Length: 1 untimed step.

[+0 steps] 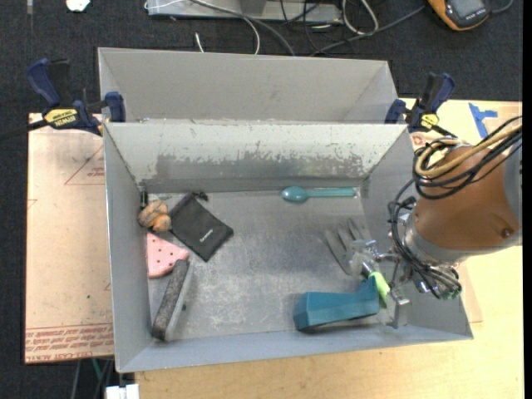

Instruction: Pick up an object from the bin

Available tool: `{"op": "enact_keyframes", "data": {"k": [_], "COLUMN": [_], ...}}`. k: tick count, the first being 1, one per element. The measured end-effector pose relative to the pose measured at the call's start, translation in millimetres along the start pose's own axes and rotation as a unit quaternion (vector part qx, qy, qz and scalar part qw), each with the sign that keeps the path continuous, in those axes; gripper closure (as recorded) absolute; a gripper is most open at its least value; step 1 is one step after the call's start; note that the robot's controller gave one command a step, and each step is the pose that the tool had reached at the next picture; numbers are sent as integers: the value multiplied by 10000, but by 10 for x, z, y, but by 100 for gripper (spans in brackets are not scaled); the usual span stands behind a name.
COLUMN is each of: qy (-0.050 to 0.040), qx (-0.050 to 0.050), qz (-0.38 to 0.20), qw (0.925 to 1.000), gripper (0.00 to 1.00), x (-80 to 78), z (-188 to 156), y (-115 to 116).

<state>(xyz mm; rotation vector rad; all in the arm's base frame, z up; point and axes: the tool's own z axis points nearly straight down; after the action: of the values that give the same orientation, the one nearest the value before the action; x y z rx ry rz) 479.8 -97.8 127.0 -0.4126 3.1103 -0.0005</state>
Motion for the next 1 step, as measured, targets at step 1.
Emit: {"op": "enact_keyframes", "data": {"k": [1], "qy": [-33], "qx": [4], "qz": [-751], "qw": [9972], "gripper": [0], "x": [-89], "z": [292], "y": [351]}}
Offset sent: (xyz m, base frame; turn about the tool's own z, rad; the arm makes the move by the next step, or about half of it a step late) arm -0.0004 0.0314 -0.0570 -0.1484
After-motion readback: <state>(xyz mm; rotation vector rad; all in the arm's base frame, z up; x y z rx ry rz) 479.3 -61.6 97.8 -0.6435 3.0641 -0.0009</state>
